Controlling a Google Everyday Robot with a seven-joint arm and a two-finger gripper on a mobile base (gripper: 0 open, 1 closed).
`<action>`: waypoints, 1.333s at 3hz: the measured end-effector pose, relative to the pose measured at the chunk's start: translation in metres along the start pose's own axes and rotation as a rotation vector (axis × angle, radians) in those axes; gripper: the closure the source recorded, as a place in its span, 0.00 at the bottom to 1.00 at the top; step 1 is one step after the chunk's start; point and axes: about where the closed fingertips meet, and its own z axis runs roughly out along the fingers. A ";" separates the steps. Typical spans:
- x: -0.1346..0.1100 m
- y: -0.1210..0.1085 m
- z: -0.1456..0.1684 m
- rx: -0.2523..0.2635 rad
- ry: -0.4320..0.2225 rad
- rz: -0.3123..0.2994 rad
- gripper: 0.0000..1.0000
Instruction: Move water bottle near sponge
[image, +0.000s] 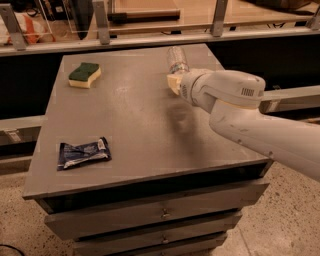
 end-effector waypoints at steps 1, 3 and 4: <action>0.001 0.012 0.015 -0.126 -0.028 0.041 1.00; 0.000 0.073 0.046 -0.413 -0.042 -0.014 1.00; -0.042 0.066 0.043 -0.497 -0.108 -0.171 1.00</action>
Offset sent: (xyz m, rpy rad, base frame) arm 0.0339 0.0539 0.0130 0.3319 0.1096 0.5128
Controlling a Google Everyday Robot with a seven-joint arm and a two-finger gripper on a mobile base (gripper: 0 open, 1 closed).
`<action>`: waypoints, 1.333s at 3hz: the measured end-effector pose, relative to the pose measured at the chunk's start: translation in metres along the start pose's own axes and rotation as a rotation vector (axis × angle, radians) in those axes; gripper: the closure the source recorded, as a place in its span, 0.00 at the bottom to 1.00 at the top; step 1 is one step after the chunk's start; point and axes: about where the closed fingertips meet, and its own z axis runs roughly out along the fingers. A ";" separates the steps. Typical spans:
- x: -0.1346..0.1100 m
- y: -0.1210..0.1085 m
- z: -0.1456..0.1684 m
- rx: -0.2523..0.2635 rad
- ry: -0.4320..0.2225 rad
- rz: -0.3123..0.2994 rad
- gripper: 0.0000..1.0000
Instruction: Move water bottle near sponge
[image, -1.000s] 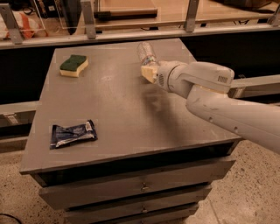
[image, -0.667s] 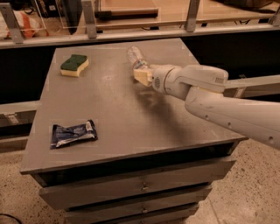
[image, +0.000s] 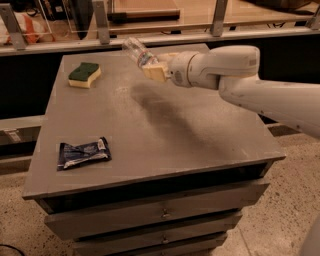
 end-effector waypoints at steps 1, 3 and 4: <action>-0.035 -0.015 -0.007 -0.038 -0.025 -0.115 1.00; -0.032 -0.017 0.006 -0.122 -0.005 -0.162 1.00; -0.024 -0.006 0.016 -0.172 0.011 -0.164 1.00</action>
Offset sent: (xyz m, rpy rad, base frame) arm 0.0299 -0.0150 0.0404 0.0475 0.0654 0.0954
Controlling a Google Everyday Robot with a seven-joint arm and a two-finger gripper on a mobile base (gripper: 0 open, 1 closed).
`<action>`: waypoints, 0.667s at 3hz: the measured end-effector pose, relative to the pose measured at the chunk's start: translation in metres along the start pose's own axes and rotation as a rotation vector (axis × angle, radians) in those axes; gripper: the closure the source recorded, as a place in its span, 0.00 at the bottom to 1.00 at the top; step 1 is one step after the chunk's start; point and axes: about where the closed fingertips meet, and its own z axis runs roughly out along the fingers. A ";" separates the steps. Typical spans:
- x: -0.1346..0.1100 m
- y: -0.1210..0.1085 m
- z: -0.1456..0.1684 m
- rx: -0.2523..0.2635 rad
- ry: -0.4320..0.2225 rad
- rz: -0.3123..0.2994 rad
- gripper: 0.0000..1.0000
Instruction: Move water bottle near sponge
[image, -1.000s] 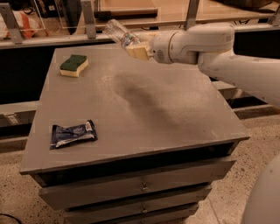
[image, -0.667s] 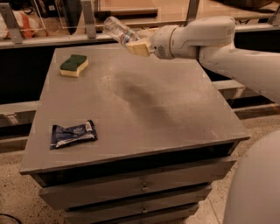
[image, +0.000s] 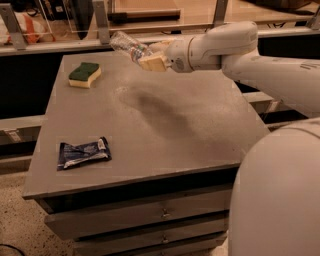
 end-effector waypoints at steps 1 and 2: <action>0.003 0.010 0.010 -0.037 0.009 0.001 1.00; 0.004 0.022 0.019 -0.072 0.009 0.013 1.00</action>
Offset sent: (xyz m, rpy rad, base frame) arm -0.0130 0.0332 -0.0212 0.1137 0.2499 0.0246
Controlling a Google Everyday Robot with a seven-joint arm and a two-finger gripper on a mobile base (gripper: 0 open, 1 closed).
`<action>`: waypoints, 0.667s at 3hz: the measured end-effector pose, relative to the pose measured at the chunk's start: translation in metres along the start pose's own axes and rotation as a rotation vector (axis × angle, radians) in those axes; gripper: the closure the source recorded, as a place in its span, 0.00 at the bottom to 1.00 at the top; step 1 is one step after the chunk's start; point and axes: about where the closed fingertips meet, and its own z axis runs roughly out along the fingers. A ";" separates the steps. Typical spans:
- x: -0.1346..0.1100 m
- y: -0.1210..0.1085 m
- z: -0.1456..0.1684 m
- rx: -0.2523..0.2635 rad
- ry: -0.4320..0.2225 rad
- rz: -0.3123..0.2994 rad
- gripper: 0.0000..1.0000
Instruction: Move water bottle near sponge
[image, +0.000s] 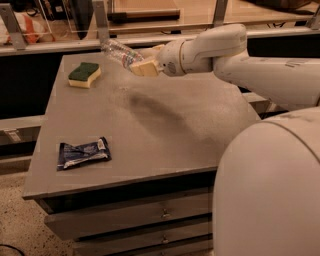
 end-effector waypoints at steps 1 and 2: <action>0.002 0.012 0.012 -0.037 -0.004 0.018 1.00; 0.009 0.022 0.023 -0.069 0.005 0.035 1.00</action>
Offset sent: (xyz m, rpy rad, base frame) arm -0.0128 0.0328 -0.0338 0.0996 0.2710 0.0086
